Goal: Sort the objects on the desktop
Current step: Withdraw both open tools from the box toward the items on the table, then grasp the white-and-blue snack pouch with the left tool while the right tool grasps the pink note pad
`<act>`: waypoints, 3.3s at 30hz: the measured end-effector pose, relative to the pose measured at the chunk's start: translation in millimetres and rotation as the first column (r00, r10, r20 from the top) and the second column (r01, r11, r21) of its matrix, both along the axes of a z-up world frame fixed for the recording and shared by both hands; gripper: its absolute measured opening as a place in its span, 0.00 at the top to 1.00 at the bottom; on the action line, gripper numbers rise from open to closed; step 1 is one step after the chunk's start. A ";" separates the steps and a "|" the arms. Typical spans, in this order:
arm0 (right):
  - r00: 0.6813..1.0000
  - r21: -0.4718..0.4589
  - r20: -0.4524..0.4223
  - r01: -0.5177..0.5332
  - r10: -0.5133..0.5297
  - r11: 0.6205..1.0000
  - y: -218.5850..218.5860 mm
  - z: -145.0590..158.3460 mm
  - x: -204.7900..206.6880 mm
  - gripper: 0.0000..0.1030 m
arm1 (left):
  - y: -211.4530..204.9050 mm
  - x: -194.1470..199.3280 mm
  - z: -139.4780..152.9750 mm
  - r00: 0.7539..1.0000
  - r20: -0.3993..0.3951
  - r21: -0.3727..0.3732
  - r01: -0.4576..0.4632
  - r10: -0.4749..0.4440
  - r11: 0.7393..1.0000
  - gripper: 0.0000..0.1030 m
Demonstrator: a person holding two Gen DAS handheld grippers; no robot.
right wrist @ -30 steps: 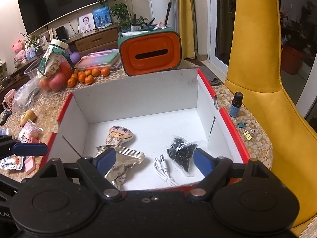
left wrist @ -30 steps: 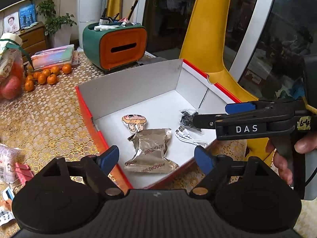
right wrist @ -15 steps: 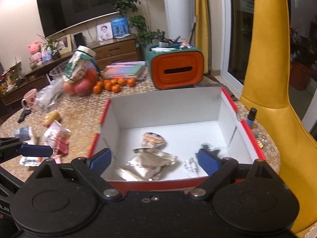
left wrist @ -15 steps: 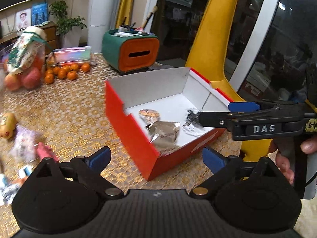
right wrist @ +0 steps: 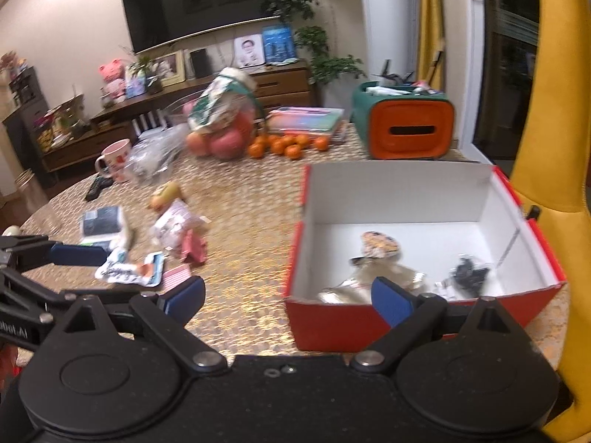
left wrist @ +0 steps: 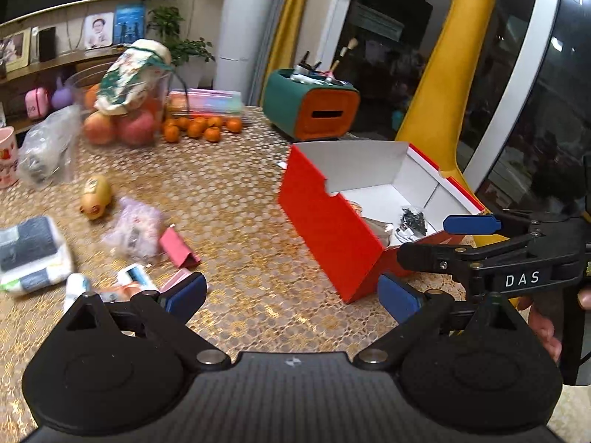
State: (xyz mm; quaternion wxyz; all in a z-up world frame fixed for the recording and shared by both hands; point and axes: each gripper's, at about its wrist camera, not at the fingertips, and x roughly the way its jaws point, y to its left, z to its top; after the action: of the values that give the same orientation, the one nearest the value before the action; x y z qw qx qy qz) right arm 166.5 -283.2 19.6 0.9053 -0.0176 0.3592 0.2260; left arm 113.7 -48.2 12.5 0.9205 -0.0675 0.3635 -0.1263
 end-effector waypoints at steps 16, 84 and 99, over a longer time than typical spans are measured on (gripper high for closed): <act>0.996 -0.024 -0.007 -0.087 0.087 0.996 74.5 -15.5 -15.4 0.05 | 80.9 -34.9 -21.8 0.990 0.002 0.000 -0.144 0.144 0.990 0.00; 0.952 -0.181 -0.086 -0.305 0.294 0.935 195.3 -131.4 55.0 0.39 | 141.8 75.0 -125.2 0.949 -0.120 0.084 -0.284 0.293 0.955 0.33; 0.946 -0.177 -0.076 -0.323 0.315 0.930 196.1 -129.0 51.2 0.62 | 135.5 71.3 -120.3 0.956 -0.091 0.113 -0.269 0.279 0.957 0.41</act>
State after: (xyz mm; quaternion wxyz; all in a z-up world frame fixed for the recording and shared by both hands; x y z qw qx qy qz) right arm 217.7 -87.2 -109.4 0.8423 -0.1552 0.3920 0.3358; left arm 184.9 87.3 -107.8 0.9107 -0.0779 0.4049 0.0246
